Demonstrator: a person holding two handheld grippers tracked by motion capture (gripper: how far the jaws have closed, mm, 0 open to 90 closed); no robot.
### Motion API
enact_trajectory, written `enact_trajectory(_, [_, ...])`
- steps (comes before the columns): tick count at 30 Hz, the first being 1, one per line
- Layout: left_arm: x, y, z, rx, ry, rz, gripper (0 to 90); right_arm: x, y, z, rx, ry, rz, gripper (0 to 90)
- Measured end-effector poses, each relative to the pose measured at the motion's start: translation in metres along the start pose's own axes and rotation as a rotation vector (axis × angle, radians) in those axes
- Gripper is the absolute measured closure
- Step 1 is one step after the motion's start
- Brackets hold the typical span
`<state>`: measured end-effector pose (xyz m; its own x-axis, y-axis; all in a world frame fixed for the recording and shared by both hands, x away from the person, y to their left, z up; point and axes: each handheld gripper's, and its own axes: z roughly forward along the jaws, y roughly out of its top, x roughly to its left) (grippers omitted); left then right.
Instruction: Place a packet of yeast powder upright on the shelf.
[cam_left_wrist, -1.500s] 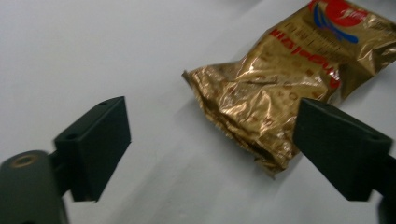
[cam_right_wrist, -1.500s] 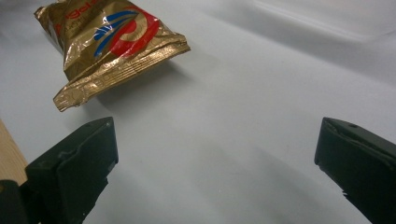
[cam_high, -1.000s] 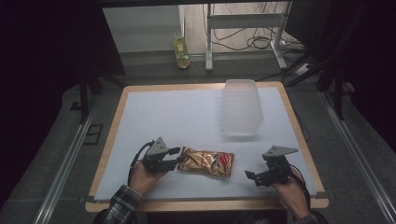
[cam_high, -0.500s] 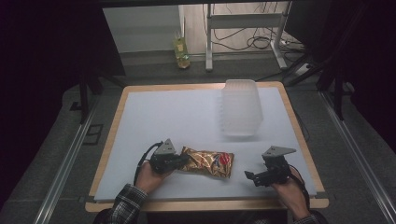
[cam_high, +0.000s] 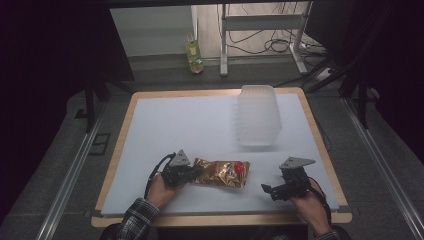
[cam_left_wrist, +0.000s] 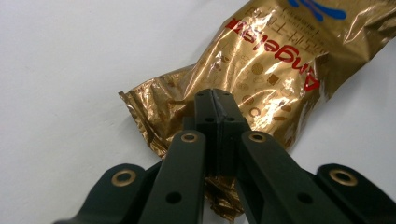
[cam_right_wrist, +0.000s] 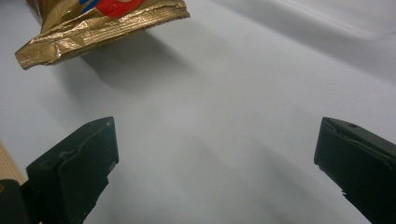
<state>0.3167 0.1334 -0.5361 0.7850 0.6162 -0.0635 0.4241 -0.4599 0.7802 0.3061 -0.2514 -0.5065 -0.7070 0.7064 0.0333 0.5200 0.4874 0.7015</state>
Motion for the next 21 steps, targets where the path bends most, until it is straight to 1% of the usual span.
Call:
enact_trajectory(1, [-0.002,0.0,0.0,0.008,0.014,0.01,90.0,0.0,0.0,-0.001,-0.004,-0.001,0.0,0.0])
enact_trajectory(3, [-0.003,-0.001,-0.001,0.012,0.029,0.018,90.0,-0.001,0.0,-0.002,-0.009,0.006,0.007,0.0])
enact_trajectory(5, [-0.004,-0.002,-0.002,0.019,0.04,0.017,90.0,0.0,0.001,-0.004,-0.014,0.015,0.018,0.0])
enact_trajectory(9, [-0.003,-0.007,-0.004,0.035,0.053,0.015,90.0,0.003,0.004,-0.004,-0.016,0.029,0.017,0.0])
enact_trajectory(10, [-0.002,-0.008,-0.003,0.072,0.076,0.019,90.0,0.003,0.004,-0.004,-0.016,0.029,0.017,0.0])
enact_trajectory(11, [-0.002,-0.013,-0.003,0.073,0.081,0.028,90.0,0.003,0.005,-0.004,-0.015,0.036,0.019,0.0])
enact_trajectory(12, [0.001,-0.014,-0.004,0.071,0.062,0.001,90.0,0.004,0.006,-0.004,-0.015,0.045,0.023,0.0])
enact_trajectory(13, [0.001,-0.013,-0.004,0.076,0.06,0.015,90.0,0.005,0.006,-0.004,-0.016,0.053,0.023,0.0])
enact_trajectory(15, [0.002,-0.014,-0.004,0.075,0.056,0.008,90.0,0.006,0.008,-0.004,-0.013,0.067,0.029,0.0])
enact_trajectory(18, [0.003,-0.014,-0.004,0.072,0.051,0.002,90.0,0.008,0.01,-0.001,-0.008,0.075,0.028,0.0])
enact_trajectory(19, [0.003,-0.014,-0.004,0.072,0.048,-0.003,90.0,0.009,0.011,0.0,-0.007,0.085,0.032,0.0])
enact_trajectory(21, [0.002,-0.014,-0.004,0.07,0.053,-0.001,90.0,0.01,0.013,0.002,-0.004,0.103,0.046,0.0])
